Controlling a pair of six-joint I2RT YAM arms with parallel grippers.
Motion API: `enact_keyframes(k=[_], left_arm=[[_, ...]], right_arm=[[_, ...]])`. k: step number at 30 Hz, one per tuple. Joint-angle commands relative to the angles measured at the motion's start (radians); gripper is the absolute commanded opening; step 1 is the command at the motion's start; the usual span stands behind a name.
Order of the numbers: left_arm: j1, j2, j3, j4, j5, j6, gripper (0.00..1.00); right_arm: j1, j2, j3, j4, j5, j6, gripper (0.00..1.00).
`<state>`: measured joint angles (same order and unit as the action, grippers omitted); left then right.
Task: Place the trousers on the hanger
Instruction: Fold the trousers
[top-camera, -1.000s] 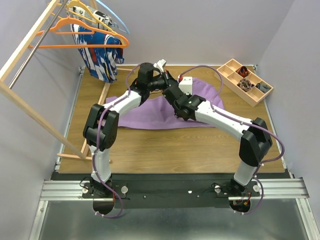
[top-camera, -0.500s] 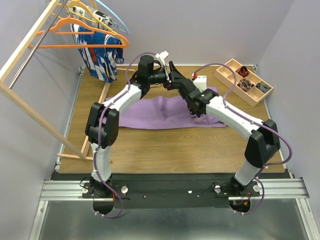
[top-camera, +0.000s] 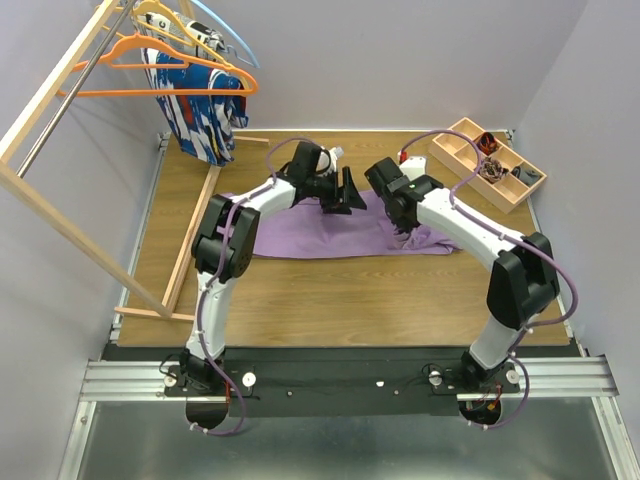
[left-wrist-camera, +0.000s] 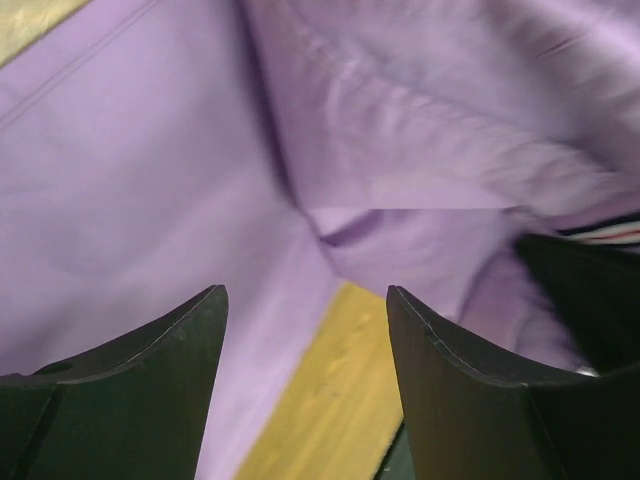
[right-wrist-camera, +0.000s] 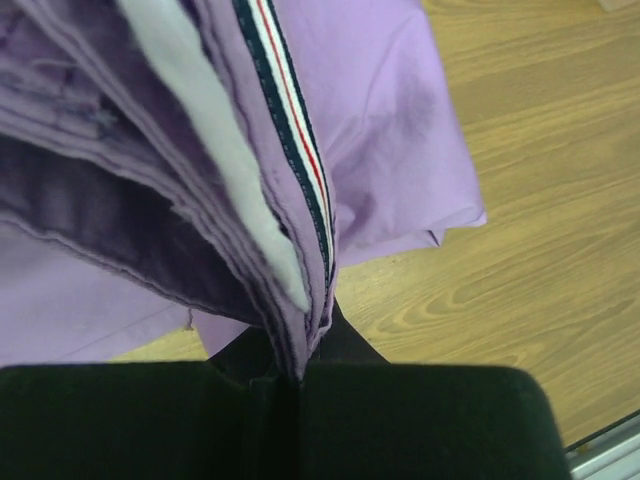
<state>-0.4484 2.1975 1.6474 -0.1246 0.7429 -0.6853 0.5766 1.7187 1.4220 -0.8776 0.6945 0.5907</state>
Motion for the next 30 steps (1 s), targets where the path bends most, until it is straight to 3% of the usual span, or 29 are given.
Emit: enact_keyframes(k=[1,9,20,30], left_arm=[[-0.041,0.092,0.06,-0.046,-0.031,0.095,0.73],[-0.081,0.183,0.135,-0.04,-0.04,0.118,0.73],[-0.216,0.284,0.233,-0.059,-0.004,0.112,0.73],[-0.283,0.314,0.382,-0.061,0.021,0.148,0.73]], right_arm=[[-0.038,0.065,0.012,0.057,-0.038,-0.017,0.01],[-0.106,0.033,-0.069,0.057,-0.052,-0.026,0.01],[-0.193,-0.099,-0.143,-0.127,0.008,0.049,0.01],[-0.245,-0.154,-0.077,-0.196,0.01,0.026,0.01]])
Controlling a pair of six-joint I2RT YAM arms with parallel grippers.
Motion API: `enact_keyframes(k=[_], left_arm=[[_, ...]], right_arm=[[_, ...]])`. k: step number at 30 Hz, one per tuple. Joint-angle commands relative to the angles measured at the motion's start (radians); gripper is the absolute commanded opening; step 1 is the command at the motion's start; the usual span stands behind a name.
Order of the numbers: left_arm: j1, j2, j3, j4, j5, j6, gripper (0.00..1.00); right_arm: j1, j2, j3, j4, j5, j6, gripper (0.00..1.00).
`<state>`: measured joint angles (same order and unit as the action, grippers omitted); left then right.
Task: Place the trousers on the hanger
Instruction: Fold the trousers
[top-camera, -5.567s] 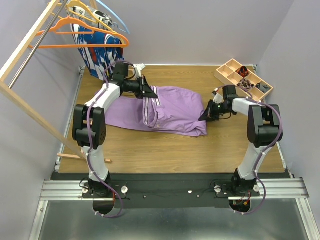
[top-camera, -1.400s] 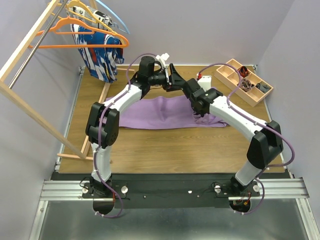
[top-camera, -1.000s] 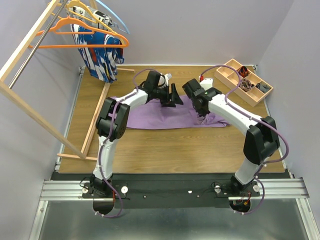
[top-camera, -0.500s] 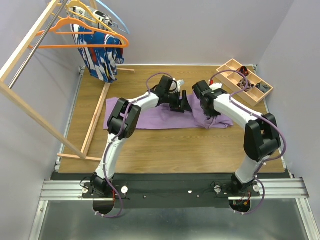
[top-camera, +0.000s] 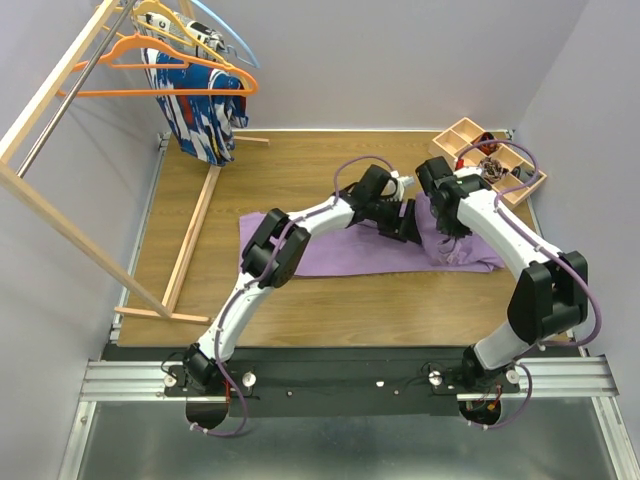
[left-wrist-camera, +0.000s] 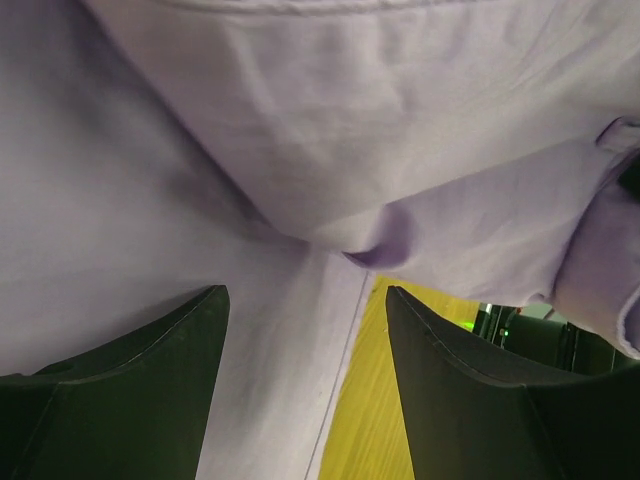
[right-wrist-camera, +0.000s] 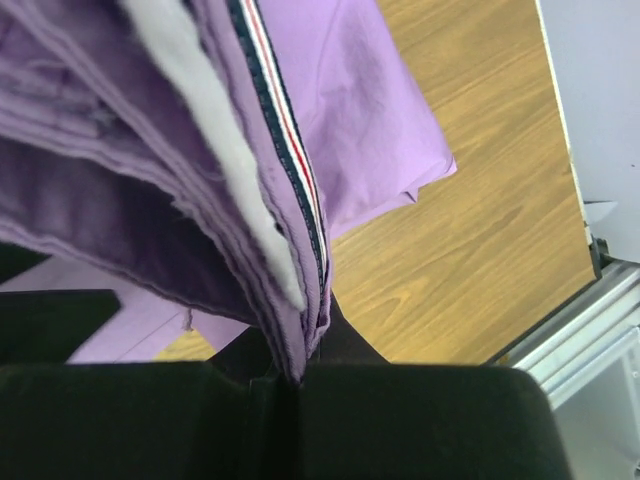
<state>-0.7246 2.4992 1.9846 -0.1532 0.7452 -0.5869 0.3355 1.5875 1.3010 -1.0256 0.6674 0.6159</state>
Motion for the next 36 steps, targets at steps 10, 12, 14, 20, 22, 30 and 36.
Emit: enact_keyframes(k=[10,12,14,20,22,30,36], left_arm=[[0.164,-0.529,-0.241,-0.198,-0.291,0.17,0.73],[0.212,-0.627,-0.456,-0.19,-0.364,0.159,0.73],[0.283,-0.75,-0.573,-0.222,-0.456,0.165,0.74],[0.419,-0.936,-0.872,-0.293,-0.575,0.165,0.81],[0.47,-0.977,-0.96,-0.284,-0.573,0.134,0.82],[0.675,-1.132,-1.145,-0.293,-0.673,0.095,0.78],[0.734,-1.14,-1.231,-0.272,-0.656,0.102,0.73]], right_arm=[[-0.004,0.037,0.075,-0.015,0.001,-0.013,0.01],[-0.004,0.045,0.086,-0.005,-0.002,-0.022,0.01],[-0.007,0.054,0.09,0.004,-0.014,-0.03,0.01],[-0.012,0.065,0.092,0.035,-0.037,-0.051,0.01],[-0.013,0.068,0.09,0.038,-0.038,-0.051,0.01],[-0.012,0.083,0.084,0.056,-0.052,-0.061,0.01],[-0.012,0.104,0.104,0.061,-0.063,-0.062,0.01]])
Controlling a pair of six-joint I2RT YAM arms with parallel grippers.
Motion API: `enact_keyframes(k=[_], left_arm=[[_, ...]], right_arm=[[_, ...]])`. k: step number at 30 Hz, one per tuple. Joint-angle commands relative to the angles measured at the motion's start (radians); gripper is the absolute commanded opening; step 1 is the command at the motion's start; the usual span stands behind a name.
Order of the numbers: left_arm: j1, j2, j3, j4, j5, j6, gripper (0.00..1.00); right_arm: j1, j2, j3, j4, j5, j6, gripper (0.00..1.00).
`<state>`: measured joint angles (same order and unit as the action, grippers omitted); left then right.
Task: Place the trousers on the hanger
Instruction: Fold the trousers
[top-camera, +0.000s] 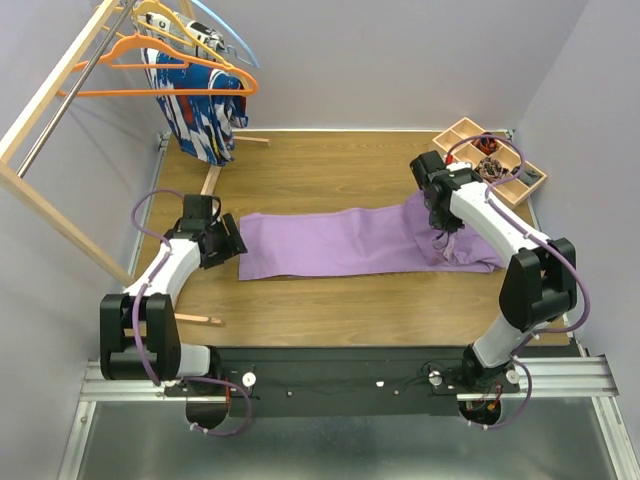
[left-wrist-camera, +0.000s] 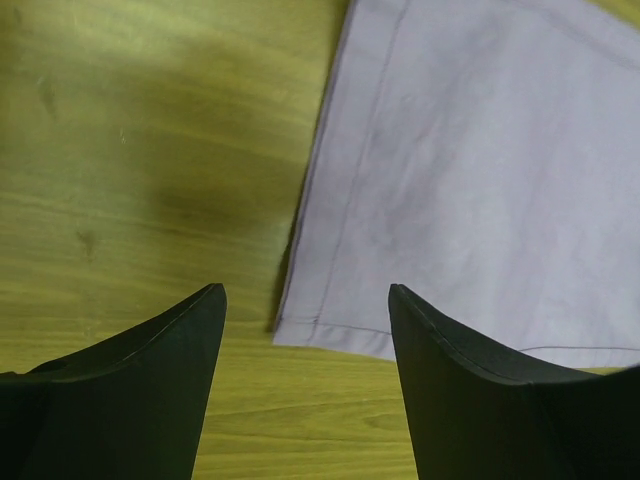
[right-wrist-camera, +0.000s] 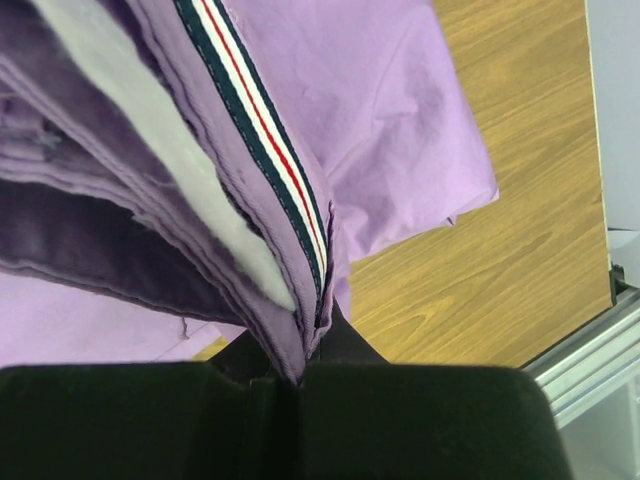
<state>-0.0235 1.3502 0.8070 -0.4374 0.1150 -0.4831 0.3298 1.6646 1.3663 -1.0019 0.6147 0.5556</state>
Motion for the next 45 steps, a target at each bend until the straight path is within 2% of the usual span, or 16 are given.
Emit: enact_keyframes(k=[1,5,18,21,22,25,31,38,45], left_arm=[[0.039,0.02,-0.058,0.012,-0.025,0.003,0.7],[0.039,0.082,-0.071,0.029,-0.002,0.021,0.59],[0.037,0.187,-0.077,0.077,0.141,0.049,0.53],[0.034,0.205,-0.091,0.103,0.185,0.057,0.39],[0.031,0.21,-0.092,0.109,0.196,0.058,0.27],[0.027,0.233,-0.078,0.117,0.238,0.072,0.0],[0.027,0.161,0.05,0.054,0.324,0.046,0.0],[0.027,0.063,0.221,0.02,0.451,-0.078,0.0],[-0.004,0.128,0.281,0.034,0.489,-0.068,0.0]], right_arm=[[-0.006,0.029,0.042,0.039,-0.013,-0.003,0.01],[-0.008,0.037,0.053,0.04,-0.013,-0.002,0.01],[-0.008,0.04,0.05,0.043,-0.023,0.0,0.01],[-0.008,0.041,0.051,0.045,-0.024,0.0,0.01],[-0.008,0.043,0.051,0.045,-0.024,0.0,0.01],[-0.009,0.044,0.048,0.048,-0.027,-0.002,0.01],[-0.008,0.04,0.045,0.048,-0.026,0.001,0.01],[-0.008,0.032,0.05,0.048,-0.021,0.006,0.01],[-0.008,0.038,0.051,0.048,-0.021,0.007,0.01]])
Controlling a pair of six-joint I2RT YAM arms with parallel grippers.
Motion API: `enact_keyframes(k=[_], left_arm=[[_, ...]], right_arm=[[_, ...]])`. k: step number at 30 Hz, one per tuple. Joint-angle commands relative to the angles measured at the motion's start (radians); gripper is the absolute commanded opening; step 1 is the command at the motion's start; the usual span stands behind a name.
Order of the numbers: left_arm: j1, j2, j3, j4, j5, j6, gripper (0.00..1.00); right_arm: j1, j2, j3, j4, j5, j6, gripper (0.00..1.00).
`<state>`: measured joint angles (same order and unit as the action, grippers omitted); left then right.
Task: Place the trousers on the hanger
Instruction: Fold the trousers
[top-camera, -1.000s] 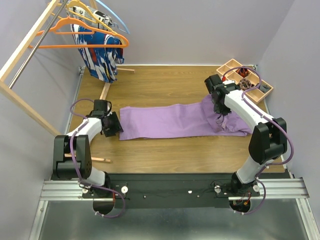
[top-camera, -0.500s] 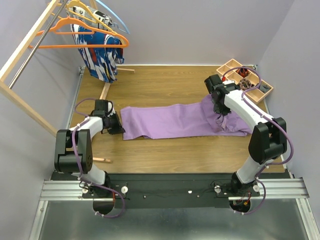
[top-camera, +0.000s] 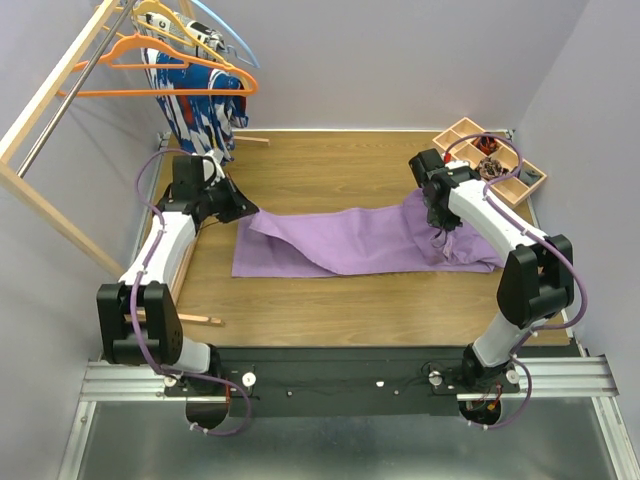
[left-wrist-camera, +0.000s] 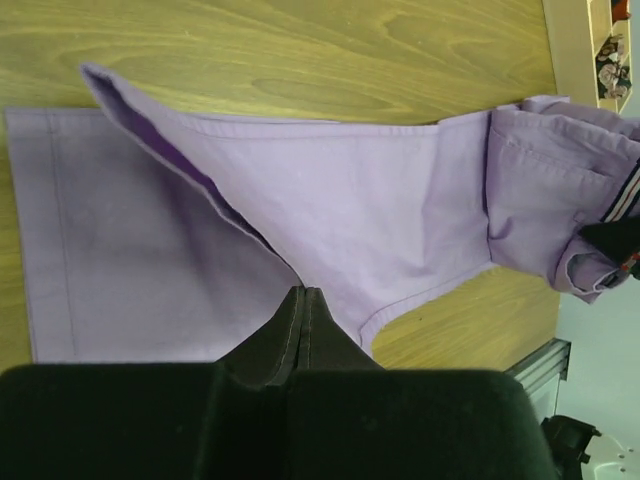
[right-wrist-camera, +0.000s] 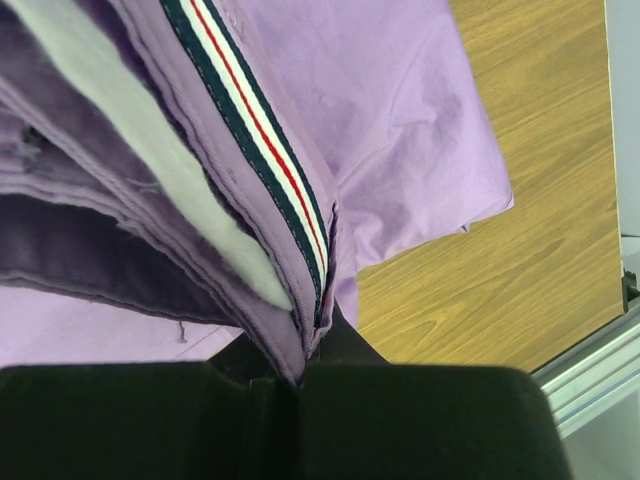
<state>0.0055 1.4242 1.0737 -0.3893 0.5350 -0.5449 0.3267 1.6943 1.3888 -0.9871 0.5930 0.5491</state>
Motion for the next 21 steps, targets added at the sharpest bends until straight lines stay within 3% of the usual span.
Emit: enact_keyframes(k=[1,18,20,21], left_arm=[[-0.035,0.062,0.015,-0.017,0.062,0.003,0.0],[-0.029,0.067,-0.049,-0.212,-0.438,0.221,0.0],[-0.021,0.076,-0.055,-0.232,-0.463,0.252,0.08],[-0.018,0.081,-0.057,-0.247,-0.469,0.26,0.2]], right_arm=[[-0.006,0.01,0.03,0.031,0.001,0.012,0.01],[-0.005,-0.01,0.03,0.031,-0.009,0.009,0.01],[-0.005,-0.008,0.041,0.031,-0.024,0.003,0.01],[-0.005,-0.008,0.045,0.031,-0.028,-0.004,0.01]])
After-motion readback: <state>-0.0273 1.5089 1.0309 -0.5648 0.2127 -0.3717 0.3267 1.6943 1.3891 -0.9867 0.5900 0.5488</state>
